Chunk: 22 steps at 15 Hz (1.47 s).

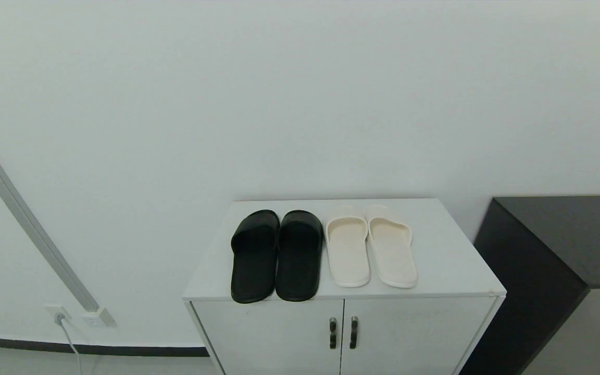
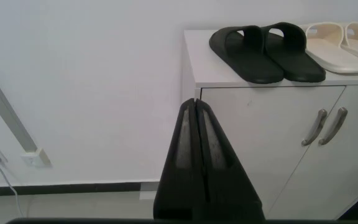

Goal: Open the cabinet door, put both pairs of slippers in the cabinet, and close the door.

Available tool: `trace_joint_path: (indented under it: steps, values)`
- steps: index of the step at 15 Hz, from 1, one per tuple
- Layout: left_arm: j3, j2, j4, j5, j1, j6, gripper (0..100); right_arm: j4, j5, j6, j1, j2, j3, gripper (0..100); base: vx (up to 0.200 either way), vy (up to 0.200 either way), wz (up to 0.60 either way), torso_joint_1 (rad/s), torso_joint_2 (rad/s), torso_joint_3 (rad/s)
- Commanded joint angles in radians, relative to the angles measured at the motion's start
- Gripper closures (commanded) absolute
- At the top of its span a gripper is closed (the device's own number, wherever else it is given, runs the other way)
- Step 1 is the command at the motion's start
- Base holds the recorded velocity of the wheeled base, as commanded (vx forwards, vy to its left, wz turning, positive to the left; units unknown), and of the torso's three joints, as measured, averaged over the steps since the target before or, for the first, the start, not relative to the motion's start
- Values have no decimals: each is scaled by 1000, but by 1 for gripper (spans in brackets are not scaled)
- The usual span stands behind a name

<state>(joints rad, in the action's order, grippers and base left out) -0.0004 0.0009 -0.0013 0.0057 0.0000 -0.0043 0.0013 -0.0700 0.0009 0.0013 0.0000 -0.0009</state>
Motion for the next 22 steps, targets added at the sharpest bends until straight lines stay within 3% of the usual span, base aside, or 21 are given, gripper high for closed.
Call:
trace_joint_path:
  steps: [1, 3, 4, 5, 6, 7, 8, 10, 17, 22]
  values:
    - [-1, -1, 0, -1, 0, 1, 100, -1, -2, -1, 0, 0, -2, 0, 0, 0, 0, 0, 0, 0]
    - [-1, 1, 0, -1, 0, 1, 100, -14, -1, 33, 3, 5, -45, 0, 0, 0, 0, 0, 0, 0]
    - [-1, 1, 0, 0, 0, 0, 100, 20, 19, 163, 25, 77, -245, 0, 0, 0, 0, 0, 0, 0]
    - [0, 1, 0, 0, 0, 1, 100, 135, 33, 180, 43, 163, -350, 0, 0, 0, 0, 0, 0, 0]
    - [-1, 1, 0, 0, 0, 1, 100, 207, 44, 119, 46, 230, -372, 0, 0, 0, 0, 0, 0, 0]
    - [-1, 1, 0, 0, 0, 1, 100, 195, 72, 74, 52, 291, -343, 0, 0, 0, 0, 0, 0, 0]
    - [-1, 1, 0, 0, 0, 1, 100, 174, 93, 67, 54, 341, -323, 0, 0, 0, 0, 0, 0, 0]
    - [-1, 1, 0, -3, 0, 3, 100, -14, 110, 61, 71, 523, -258, 0, 0, 0, 0, 0, 0, 0]
    - [-1, -1, 0, 2, 0, 1, 100, -349, 79, 116, 238, 953, -291, 0, 0, 0, 0, 0, 0, 0]
    - [0, 1, 0, 2, 0, 0, 100, -431, -136, 191, 545, 1193, -442, 0, 0, 0, 0, 0, 0, 0]
